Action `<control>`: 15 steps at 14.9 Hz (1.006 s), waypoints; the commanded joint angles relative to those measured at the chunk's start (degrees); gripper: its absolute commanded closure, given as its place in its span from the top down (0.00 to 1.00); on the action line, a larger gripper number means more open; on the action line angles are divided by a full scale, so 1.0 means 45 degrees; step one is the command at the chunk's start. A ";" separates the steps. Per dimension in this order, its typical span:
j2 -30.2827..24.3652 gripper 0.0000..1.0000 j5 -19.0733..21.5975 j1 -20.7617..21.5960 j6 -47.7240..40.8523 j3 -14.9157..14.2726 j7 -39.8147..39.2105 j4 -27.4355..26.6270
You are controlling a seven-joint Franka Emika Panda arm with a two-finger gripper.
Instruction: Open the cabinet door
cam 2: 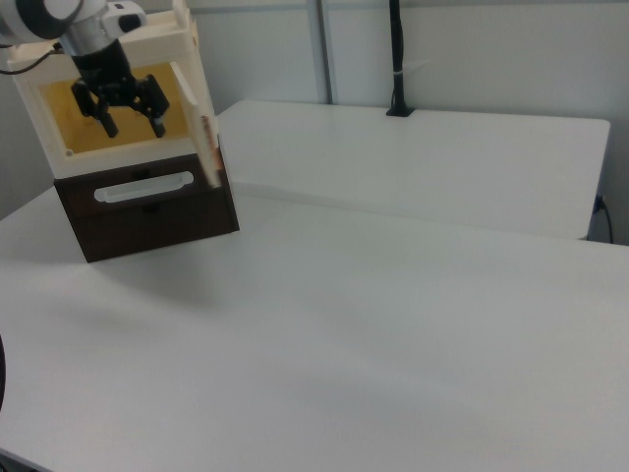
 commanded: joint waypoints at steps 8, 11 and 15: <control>-0.0101 1.00 -0.0125 -0.1562 -0.0837 0.0045 -0.0087 -0.0411; -0.0023 1.00 0.0012 -0.1543 -0.0055 0.0046 0.0050 -0.0469; 0.0269 1.00 0.0012 -0.1582 0.0393 0.0046 0.0050 -0.0431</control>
